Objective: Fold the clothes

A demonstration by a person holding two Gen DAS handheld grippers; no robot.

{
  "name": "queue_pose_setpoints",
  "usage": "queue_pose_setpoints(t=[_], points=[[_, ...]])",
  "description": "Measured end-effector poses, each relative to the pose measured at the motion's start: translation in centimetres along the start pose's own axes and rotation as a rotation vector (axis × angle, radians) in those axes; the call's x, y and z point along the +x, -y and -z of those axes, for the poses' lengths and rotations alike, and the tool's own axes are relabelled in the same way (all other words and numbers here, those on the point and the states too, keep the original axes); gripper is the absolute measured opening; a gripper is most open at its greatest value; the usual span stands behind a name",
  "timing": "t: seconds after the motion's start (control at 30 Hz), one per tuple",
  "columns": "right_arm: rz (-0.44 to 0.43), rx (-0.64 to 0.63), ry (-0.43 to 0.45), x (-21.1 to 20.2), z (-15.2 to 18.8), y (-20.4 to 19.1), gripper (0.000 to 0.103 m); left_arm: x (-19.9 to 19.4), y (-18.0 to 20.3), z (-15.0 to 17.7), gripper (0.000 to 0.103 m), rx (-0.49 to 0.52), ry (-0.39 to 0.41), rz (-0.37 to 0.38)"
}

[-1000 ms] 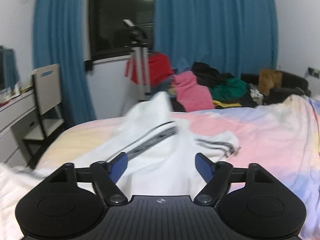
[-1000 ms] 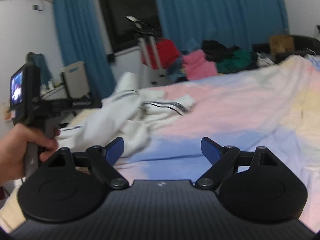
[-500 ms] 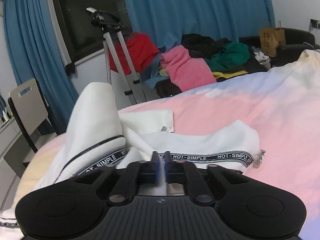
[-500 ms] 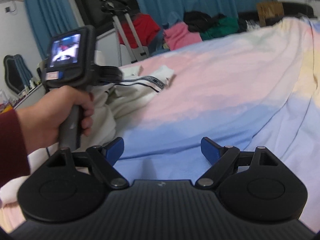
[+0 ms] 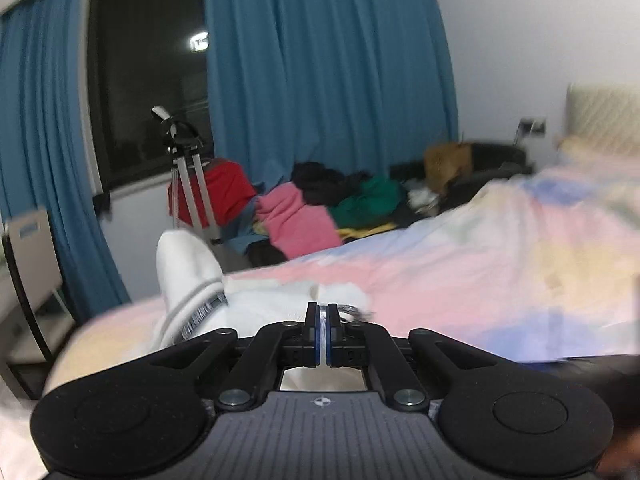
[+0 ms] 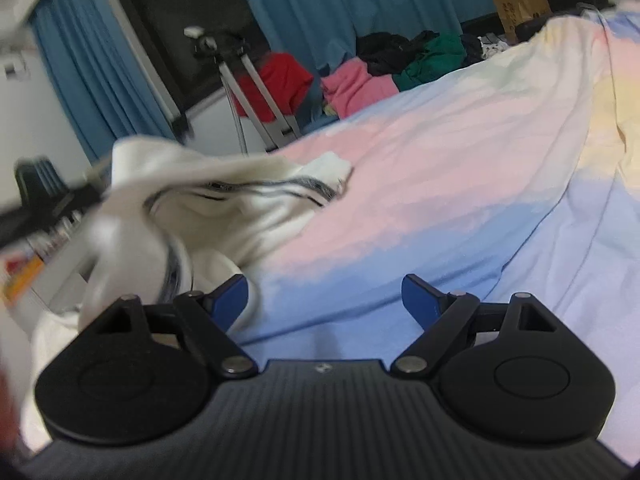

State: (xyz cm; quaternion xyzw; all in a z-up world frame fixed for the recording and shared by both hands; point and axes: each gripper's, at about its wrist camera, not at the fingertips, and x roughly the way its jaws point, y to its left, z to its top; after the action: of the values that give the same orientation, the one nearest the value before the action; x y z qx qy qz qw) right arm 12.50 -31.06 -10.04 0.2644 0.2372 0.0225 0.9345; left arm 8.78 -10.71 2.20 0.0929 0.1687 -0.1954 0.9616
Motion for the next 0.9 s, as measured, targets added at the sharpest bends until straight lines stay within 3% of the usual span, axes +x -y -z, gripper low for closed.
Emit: queue_pose_setpoints(t=[0.2, 0.3, 0.37, 0.43, 0.57, 0.77, 0.9], points=[[-0.183, 0.279, 0.020, -3.1, -0.4, 3.0, 0.087, -8.9, -0.5, 5.9, 0.002, -0.141, -0.035, 0.109], [-0.285, 0.402, -0.019, -3.4, 0.2, 3.8, 0.086, -10.5, -1.1, 7.7, 0.002, -0.210, -0.076, 0.124], [-0.345, 0.466, -0.045, -3.1, 0.6, 3.9, 0.077, -11.0, -1.9, 8.3, 0.002, -0.269, -0.101, 0.133], [-0.365, 0.471, -0.062, -2.9, 0.7, 3.4, 0.076, -11.4, -2.9, 8.4, 0.002, -0.321, -0.102, 0.146], [-0.347, 0.438, -0.104, -0.6, 0.1, 2.4, 0.076, -11.7, -4.1, 8.9, 0.002, -0.360, -0.047, 0.166], [-0.252, 0.498, -0.169, 7.7, -3.1, 2.2, 0.076, -10.2, -6.1, 10.4, 0.002, -0.441, -0.010, 0.256], [-0.132, 0.388, -0.151, 11.7, -5.2, 0.2, 0.074, -8.8, -7.5, 11.4, 0.002, -0.490, 0.017, 0.314]])
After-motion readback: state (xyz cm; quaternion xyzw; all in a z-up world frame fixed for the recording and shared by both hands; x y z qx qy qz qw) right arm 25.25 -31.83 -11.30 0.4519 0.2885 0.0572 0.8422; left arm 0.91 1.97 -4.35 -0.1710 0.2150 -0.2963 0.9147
